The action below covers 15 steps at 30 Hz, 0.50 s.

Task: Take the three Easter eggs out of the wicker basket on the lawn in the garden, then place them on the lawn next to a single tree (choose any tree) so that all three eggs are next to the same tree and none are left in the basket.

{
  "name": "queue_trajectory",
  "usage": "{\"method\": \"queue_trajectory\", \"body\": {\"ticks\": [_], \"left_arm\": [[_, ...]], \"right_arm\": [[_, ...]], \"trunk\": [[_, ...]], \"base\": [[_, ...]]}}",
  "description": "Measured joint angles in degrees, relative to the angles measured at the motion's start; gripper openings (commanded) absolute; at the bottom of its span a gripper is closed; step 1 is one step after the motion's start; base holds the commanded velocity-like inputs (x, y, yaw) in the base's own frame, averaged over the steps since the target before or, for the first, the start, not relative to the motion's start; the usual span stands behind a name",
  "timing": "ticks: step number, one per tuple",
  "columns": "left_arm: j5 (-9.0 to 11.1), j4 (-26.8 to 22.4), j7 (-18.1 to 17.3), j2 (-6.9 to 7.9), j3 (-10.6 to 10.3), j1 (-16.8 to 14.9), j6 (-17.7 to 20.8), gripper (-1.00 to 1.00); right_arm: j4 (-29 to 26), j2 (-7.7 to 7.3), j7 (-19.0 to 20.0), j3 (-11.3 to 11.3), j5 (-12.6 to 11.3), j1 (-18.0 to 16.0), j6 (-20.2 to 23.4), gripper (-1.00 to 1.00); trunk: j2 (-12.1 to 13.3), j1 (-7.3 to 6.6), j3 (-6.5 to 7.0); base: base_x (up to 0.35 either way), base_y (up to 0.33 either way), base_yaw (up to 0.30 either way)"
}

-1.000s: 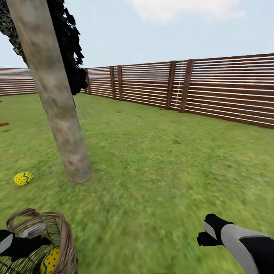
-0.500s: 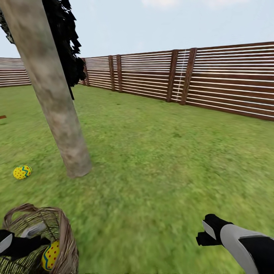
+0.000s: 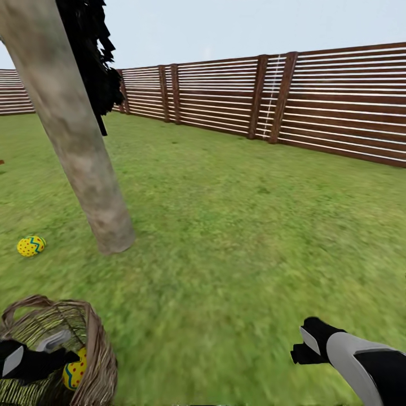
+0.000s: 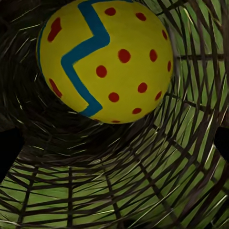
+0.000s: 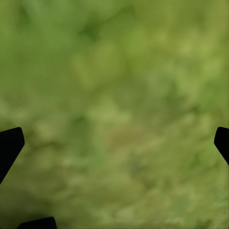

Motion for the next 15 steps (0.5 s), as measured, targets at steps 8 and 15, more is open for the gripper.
{"method": "queue_trajectory", "body": {"ticks": [8,15], "left_arm": [[-0.21,-0.02,-0.11,-2.43,-0.01,0.00,-0.01,1.00],[-0.22,-0.08,0.01,-2.40,0.05,0.00,-0.04,1.00]], "right_arm": [[-0.01,0.00,0.00,0.01,0.02,0.00,0.00,1.00],[0.00,0.00,0.00,0.01,0.01,0.00,0.00,1.00]], "trunk": [[-0.03,0.05,-0.45],[-0.03,0.05,-0.45]], "base": [[0.000,0.000,0.000],[0.000,0.000,0.000]]}}
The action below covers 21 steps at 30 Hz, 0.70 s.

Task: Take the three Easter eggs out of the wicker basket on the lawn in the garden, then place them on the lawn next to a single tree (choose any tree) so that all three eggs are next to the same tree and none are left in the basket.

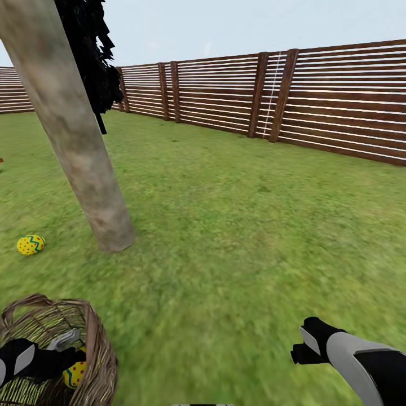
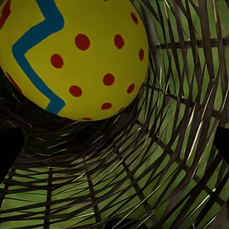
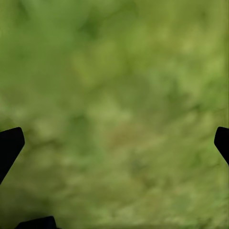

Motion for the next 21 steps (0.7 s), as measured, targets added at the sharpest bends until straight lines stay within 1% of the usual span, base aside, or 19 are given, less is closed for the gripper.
{"method": "queue_trajectory", "body": {"ticks": [3,21], "left_arm": [[0.00,0.00,0.17,0.01,0.02,0.00,-0.02,1.00],[-0.01,-0.09,0.39,0.37,-0.08,0.00,-0.05,1.00]], "right_arm": [[0.00,0.00,0.00,0.00,-0.01,0.00,0.00,1.00],[0.03,0.06,0.00,-0.01,0.02,0.00,0.00,1.00]], "trunk": [[0.00,0.00,0.00],[-0.24,0.47,-3.98]], "base": [[0.000,0.000,0.000],[0.000,0.000,0.000]]}}
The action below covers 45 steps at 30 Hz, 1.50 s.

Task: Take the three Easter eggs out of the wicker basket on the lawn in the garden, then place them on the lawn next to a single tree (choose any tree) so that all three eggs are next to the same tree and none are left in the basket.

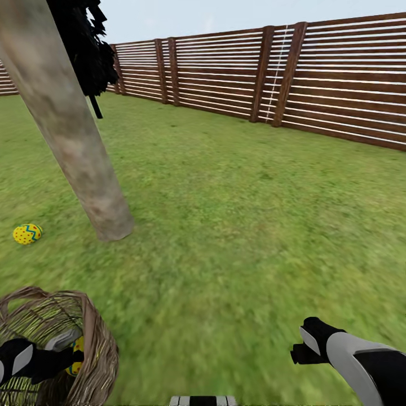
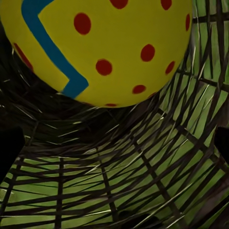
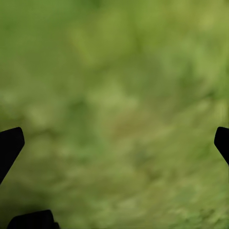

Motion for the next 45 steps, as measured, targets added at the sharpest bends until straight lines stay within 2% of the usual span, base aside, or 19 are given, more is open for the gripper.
{"method": "queue_trajectory", "body": {"ticks": [4,15,23,45], "left_arm": [[0.00,0.00,0.00,0.00,0.00,0.00,0.01,1.00],[0.01,0.00,0.00,-0.20,0.02,0.00,0.01,1.00],[0.13,0.00,-0.01,-0.31,0.06,0.00,0.01,1.00],[0.59,0.09,-0.01,-0.37,0.10,0.00,0.00,1.00]], "right_arm": [[0.02,0.02,0.00,0.03,-0.02,0.00,0.00,1.00],[0.05,0.02,0.00,0.01,-0.01,0.00,0.00,1.00],[0.05,0.02,0.00,0.02,0.00,0.00,0.00,1.00],[0.06,0.17,0.00,0.02,-0.01,0.00,0.00,1.00]], "trunk": [[-0.05,0.10,-0.89],[-0.06,0.10,-0.89],[-0.06,0.10,-0.89],[-0.06,0.09,-0.89]], "base": [[0.000,0.000,0.000],[-0.006,0.005,0.000],[-0.004,0.184,0.000],[0.045,-0.018,0.000]]}}
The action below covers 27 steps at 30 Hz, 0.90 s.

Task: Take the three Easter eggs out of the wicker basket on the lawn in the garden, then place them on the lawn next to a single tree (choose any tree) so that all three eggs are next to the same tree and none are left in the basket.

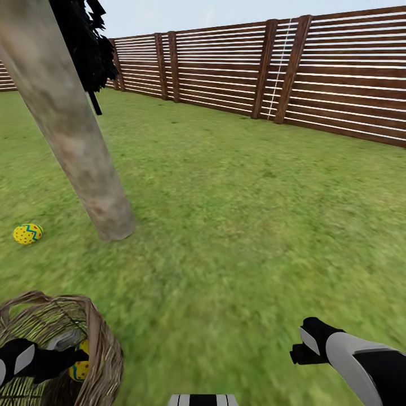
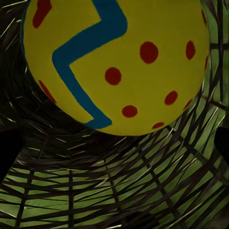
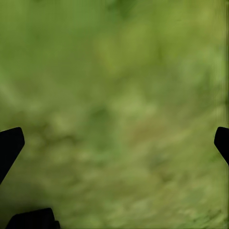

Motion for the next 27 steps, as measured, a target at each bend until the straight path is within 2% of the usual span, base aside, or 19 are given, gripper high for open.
{"method": "queue_trajectory", "body": {"ticks": [15,21,27], "left_arm": [[0.48,0.04,0.01,0.00,0.00,0.00,0.00,1.00],[0.48,0.08,0.01,-0.02,0.00,0.00,0.00,1.00],[0.41,0.09,0.01,-0.02,-0.14,0.00,-0.02,1.00]], "right_arm": [[0.00,0.22,0.00,0.07,0.01,0.00,0.00,1.00],[0.00,0.27,0.00,0.08,0.02,0.00,0.00,1.00],[0.00,0.75,-0.08,0.00,0.03,0.00,0.00,1.00]], "trunk": [[0.00,0.01,0.00],[0.00,-0.03,0.00],[0.00,0.01,0.00]], "base": [[0.007,-0.001,0.000],[0.238,0.000,0.000],[0.055,0.000,0.000]]}}
